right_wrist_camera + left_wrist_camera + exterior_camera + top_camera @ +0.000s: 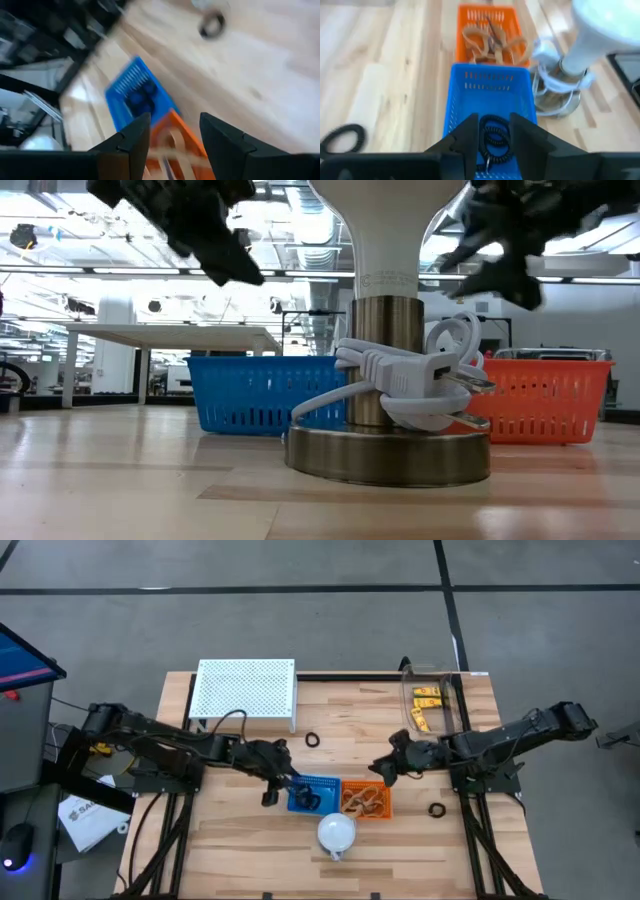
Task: Pick & Place Office Desk Supplies
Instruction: Put the black spring keychain into the blue basket
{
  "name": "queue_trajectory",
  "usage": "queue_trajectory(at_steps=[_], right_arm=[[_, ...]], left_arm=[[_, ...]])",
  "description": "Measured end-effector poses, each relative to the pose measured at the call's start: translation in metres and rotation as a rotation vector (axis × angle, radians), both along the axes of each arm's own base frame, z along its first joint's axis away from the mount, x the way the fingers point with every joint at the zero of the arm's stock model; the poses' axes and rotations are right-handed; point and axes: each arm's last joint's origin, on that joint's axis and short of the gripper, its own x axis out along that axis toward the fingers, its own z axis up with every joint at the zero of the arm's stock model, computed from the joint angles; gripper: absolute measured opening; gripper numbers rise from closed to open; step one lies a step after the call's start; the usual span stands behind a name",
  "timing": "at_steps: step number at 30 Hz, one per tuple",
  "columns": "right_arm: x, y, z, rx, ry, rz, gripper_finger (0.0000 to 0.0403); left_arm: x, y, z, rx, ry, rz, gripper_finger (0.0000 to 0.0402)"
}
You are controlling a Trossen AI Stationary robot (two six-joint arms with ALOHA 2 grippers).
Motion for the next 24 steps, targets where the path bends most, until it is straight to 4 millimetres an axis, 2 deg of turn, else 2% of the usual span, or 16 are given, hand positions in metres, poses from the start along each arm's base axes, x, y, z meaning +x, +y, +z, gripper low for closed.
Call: queue_trajectory(at_steps=[5, 11, 16, 24], right_arm=[[-0.022, 0.016, -0.018, 0.154, 0.231, -0.101, 0.0168], [-0.061, 0.039, -0.033, 0.356, 0.539, -0.282, 0.0156], [-0.081, 0.059, -0.036, 0.429, 0.601, -0.383, 0.0131], [-0.09, 0.077, -0.047, 0.419, 0.686, -0.392, 0.0114]], left_arm=[[-0.016, 0.003, 0.015, -0.007, -0.01, 0.027, 0.0104], [-0.031, 0.007, 0.033, 0.013, -0.071, 0.098, 0.0104], [-0.036, 0.009, 0.04, 0.03, -0.106, 0.123, 0.0104], [-0.036, 0.009, 0.039, 0.042, -0.103, 0.126, 0.0104]])
